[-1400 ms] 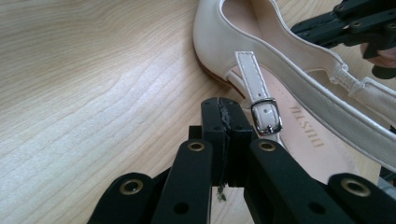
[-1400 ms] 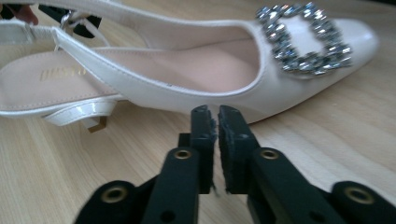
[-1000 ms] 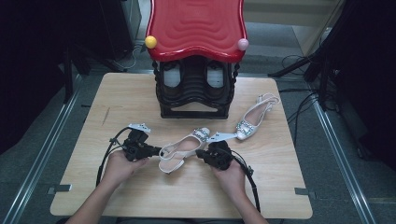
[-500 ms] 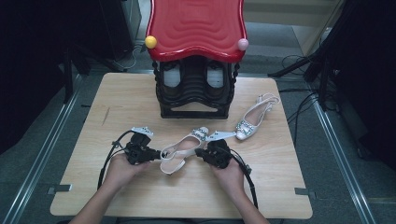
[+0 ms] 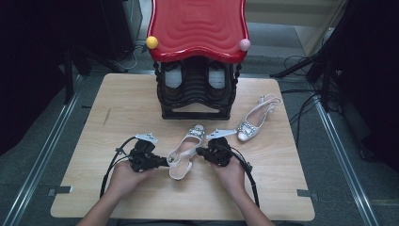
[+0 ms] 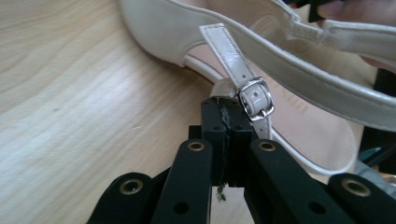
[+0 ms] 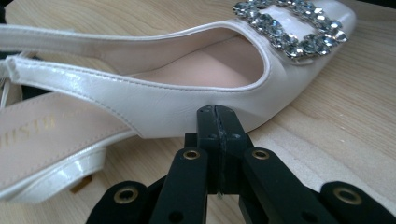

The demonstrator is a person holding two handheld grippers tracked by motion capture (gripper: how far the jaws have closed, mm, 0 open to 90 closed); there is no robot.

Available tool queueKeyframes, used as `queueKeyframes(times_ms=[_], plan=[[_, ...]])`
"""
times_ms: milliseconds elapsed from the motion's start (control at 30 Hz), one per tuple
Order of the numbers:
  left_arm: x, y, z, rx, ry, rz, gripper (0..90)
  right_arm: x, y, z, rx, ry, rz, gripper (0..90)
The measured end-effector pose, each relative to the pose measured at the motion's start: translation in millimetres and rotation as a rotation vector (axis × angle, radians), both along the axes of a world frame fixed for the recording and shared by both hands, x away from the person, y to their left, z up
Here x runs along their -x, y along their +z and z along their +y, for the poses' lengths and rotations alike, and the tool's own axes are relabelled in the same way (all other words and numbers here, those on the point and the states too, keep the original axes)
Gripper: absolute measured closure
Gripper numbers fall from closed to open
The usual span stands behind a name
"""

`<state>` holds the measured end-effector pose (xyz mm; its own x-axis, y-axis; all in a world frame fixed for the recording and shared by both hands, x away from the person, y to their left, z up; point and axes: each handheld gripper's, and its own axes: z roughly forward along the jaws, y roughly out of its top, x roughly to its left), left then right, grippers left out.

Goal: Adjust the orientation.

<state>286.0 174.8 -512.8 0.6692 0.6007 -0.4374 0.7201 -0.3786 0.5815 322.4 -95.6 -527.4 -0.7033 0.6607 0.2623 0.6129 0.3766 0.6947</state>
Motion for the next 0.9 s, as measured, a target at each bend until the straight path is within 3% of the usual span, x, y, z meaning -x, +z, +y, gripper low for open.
queueKeyframes(times_ms=[300,567,700,800,900], plan=[[8.2,-1.4,-13.3,0.000,-0.013,-0.009,89.7,-5.2,-0.4,3.3,-0.002,-0.012,-0.007,90.0],[7.8,0.4,-9.2,0.000,-0.020,-0.013,87.6,-6.7,3.0,0.7,0.006,-0.019,0.004,90.0],[7.0,8.3,3.2,-0.001,0.004,-0.036,81.6,-7.8,8.4,-9.5,-0.016,-0.025,-0.001,87.5],[3.8,12.5,13.7,0.023,0.022,-0.041,74.2,-6.8,14.8,-18.8,-0.018,-0.037,-0.014,82.8],[1.3,14.5,21.7,0.000,0.055,-0.062,65.3,-5.7,21.7,-31.4,-0.030,-0.056,-0.020,76.9]])
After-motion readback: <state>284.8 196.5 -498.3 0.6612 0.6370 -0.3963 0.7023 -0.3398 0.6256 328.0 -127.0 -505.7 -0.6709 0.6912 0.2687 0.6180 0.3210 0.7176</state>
